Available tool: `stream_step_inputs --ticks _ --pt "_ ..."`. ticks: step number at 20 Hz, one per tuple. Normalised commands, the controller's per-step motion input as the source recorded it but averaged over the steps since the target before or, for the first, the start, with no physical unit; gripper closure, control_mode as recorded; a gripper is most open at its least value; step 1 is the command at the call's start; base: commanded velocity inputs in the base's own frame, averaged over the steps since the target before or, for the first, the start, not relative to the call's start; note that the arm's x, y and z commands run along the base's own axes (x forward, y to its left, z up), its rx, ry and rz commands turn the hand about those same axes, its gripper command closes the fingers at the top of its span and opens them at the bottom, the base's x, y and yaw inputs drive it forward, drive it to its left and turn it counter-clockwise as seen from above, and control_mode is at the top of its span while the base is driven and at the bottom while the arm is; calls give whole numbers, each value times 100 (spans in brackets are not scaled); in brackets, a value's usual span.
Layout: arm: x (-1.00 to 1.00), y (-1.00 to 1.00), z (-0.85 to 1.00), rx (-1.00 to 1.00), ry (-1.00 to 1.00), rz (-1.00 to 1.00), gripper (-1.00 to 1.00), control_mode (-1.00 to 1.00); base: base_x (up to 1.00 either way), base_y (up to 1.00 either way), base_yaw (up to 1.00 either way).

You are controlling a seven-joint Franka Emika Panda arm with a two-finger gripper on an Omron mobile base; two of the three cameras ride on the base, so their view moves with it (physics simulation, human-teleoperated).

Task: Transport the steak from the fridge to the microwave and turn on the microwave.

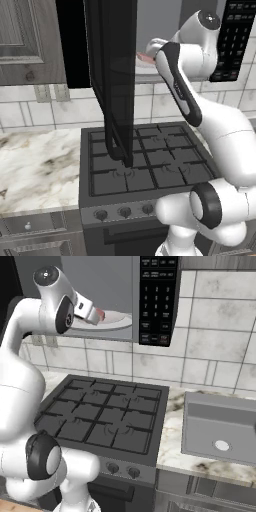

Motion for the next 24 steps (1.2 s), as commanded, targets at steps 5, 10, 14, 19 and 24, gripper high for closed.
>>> stream_step_inputs --ticks 5,10,14,19,24 --pt "-81 0 -1 5 -5 0 -100 -100 0 0 0" --pt "-84 0 -7 7 -17 0 -100 -100 0 0 0" --pt "-70 -2 0 16 0 0 -100 -100 0 0 0" --pt "-71 -2 1 14 1 6 -100 -100 0 0 0" --pt "-60 1 4 15 14 12 -100 -100 0 0 0"
